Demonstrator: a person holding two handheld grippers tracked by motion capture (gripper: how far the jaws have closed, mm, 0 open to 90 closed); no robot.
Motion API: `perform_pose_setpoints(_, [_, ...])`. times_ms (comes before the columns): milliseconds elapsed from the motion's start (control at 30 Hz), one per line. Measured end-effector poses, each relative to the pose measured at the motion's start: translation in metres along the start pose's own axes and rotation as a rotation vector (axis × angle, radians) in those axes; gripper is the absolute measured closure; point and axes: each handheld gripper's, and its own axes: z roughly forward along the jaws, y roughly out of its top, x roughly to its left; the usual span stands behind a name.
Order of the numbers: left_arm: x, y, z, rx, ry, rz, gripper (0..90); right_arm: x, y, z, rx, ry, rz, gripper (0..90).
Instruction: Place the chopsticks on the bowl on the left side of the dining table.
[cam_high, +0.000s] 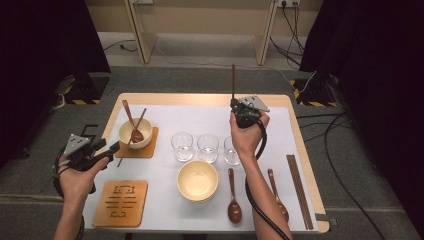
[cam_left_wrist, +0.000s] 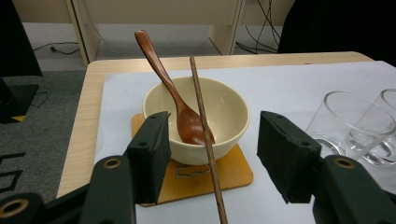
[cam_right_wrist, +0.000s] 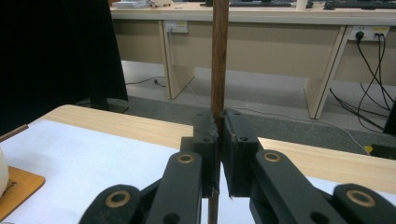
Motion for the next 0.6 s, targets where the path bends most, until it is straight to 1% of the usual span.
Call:
perform_pose_setpoints(333, [-0.001,0.002,-0.002,-0.009,0.000,0.002,43.3,0.005,0.002,0.004,0.000,0.012,-0.003,84.9])
perform_pose_setpoints(600, [-0.003,0.002,-0.001,-0.010,-0.008,0.008,43.3,0.011,0.005,0.009,0.002,0.019,-0.011,84.9])
